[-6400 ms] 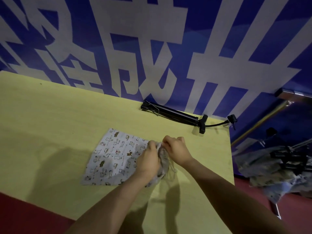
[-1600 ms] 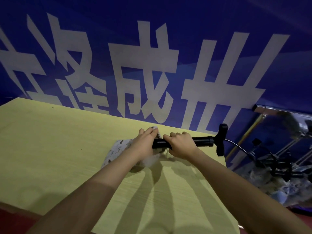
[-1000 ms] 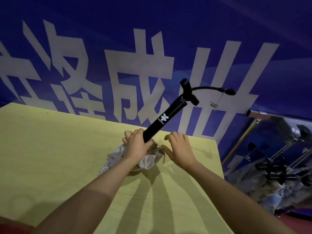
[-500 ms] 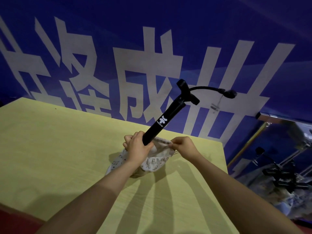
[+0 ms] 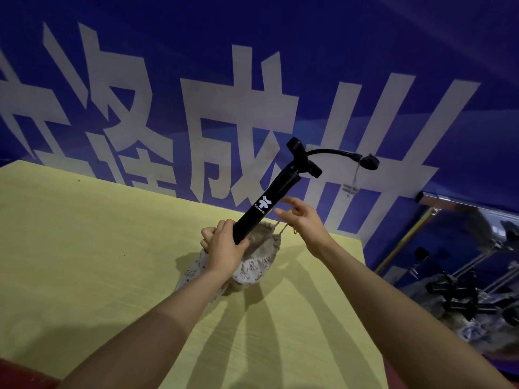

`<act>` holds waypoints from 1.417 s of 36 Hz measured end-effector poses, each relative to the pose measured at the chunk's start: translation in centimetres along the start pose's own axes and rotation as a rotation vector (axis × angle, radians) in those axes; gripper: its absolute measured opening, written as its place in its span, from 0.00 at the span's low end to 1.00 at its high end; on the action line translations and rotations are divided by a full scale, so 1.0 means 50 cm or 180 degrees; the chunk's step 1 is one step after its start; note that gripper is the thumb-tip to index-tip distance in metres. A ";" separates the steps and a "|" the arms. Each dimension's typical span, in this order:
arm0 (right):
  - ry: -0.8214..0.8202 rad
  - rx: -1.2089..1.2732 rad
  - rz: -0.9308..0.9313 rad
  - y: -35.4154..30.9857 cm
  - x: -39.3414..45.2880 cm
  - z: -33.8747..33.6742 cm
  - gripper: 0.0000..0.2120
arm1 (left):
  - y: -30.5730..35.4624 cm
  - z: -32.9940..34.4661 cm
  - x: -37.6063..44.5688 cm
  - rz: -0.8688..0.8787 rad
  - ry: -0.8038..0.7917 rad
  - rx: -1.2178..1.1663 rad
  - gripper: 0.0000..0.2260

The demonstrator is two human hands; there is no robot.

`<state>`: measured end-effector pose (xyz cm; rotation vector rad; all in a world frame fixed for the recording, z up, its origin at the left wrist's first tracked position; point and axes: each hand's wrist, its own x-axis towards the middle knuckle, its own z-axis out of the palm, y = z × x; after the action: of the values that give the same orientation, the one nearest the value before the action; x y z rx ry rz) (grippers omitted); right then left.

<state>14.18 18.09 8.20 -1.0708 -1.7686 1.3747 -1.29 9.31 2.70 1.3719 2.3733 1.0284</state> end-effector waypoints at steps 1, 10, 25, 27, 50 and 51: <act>-0.0056 0.0087 -0.0025 -0.008 0.003 0.005 0.18 | 0.002 0.001 0.000 0.0020 -0.0032 0.0017 0.09; 0.0264 0.0256 -0.0069 -0.010 0.010 0.031 0.08 | 0.014 -0.014 0.018 0.0372 -0.0985 0.0248 0.33; 0.0384 -0.0464 -0.0137 0.010 0.033 0.065 0.10 | 0.056 -0.084 0.046 0.0395 -0.1031 -0.0288 0.27; 0.0447 -0.0731 -0.0224 0.002 0.040 0.069 0.10 | 0.080 -0.097 0.053 0.0340 -0.0882 -0.0539 0.25; 0.0108 -0.2495 -0.0059 0.000 0.043 0.077 0.27 | 0.098 -0.106 0.083 0.0927 -0.0043 -0.1626 0.14; 0.0070 -0.2450 -0.0041 0.000 0.044 0.073 0.29 | 0.100 -0.105 0.085 0.0937 0.0043 -0.1574 0.12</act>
<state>10.01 18.41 7.35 -1.4339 -2.3478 0.6470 -2.83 11.99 10.53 1.5298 1.7737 1.5717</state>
